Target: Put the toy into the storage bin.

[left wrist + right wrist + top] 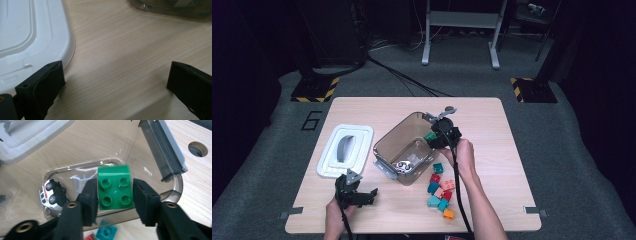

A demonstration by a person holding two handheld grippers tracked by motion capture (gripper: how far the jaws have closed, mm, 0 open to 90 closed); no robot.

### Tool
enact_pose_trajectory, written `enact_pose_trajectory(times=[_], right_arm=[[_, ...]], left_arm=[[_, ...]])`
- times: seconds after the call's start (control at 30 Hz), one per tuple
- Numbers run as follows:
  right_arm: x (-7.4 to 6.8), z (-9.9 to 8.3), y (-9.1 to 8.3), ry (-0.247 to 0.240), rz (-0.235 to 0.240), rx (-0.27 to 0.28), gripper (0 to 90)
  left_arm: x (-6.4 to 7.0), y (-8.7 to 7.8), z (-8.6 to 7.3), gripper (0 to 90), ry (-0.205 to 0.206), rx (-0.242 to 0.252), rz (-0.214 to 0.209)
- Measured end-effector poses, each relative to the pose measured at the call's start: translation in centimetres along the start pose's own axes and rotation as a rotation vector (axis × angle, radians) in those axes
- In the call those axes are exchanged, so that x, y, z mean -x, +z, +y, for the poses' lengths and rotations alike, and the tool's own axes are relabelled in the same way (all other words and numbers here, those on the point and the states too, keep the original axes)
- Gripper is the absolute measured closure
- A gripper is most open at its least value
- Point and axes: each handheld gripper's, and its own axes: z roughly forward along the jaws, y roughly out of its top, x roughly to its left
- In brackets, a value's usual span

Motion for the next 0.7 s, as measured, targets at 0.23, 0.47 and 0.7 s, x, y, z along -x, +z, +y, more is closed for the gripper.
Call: enact_pose_trajectory(times=[0.23,0.47,0.7], right_arm=[[0.2,-1.1,-1.8,0.039,0.016,0.058,25.8],[0.7,-3.8,-3.5,0.078,0.016,0.087,14.9],[1.4,-7.5,-3.3,0.138,0.009,0.079,10.1]], left_arm=[[0.1,0.0,0.0,1.0,-0.012,0.008,0.001],[0.0,0.0,0.0,1.0,0.000,-0.001,-0.001],[0.0,0.0,0.0,1.0,0.000,0.000,-0.002]])
